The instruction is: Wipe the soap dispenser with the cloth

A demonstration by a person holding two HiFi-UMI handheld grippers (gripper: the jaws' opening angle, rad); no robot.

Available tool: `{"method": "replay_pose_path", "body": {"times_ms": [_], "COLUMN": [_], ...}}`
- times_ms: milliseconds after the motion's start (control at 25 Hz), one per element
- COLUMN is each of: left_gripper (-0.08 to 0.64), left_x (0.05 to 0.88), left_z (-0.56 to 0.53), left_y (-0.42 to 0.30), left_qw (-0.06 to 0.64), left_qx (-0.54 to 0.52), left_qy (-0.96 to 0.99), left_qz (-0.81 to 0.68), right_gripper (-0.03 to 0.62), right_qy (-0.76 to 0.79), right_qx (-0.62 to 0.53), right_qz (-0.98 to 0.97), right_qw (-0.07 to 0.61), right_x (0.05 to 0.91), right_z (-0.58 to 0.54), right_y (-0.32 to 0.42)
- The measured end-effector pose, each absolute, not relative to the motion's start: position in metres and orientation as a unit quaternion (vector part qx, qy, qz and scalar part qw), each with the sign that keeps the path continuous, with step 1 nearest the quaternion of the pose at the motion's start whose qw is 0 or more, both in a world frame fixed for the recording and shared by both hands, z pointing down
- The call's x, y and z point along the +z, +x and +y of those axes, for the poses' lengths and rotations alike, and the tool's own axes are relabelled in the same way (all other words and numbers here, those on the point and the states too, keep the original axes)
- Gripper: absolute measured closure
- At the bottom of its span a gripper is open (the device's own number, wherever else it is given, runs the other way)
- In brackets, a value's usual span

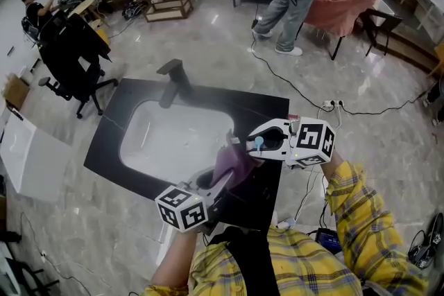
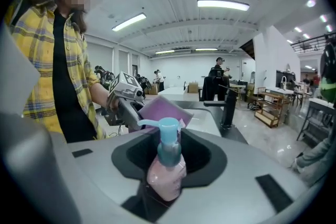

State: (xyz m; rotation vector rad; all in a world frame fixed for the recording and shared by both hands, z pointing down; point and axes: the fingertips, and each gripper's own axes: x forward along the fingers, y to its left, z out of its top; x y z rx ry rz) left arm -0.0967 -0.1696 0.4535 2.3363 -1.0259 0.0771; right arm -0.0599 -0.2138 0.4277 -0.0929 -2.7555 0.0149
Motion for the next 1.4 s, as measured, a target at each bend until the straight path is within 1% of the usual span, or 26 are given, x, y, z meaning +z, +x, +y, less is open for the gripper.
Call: {"method": "replay_pose_path", "body": {"times_ms": [400,600,1400], "left_gripper": [0.480,0.480,0.480], "left_x": [0.458,0.453,0.447], "left_z": [-0.185,-0.183,-0.170], "left_y": [-0.105,-0.110,-0.132], "left_qw": [0.286,0.281,0.266], "left_qx": [0.036,0.033,0.033], "left_qy": [0.871,0.869,0.882], "left_qz": [-0.398,-0.406,-0.388], "right_gripper": [0.474,0.474,0.474], "right_qy": [0.118,0.210,0.518], "right_qx": [0.054,0.072,0.131], "right_qz": [-0.983,-0.968,-0.844], "right_qw": [0.133,0.116,0.036], "right_x": [0.429,0.425,0.425], "right_z": [-0.225,-0.228,-0.235], "right_y": [-0.062,-0.060,-0.056]}}
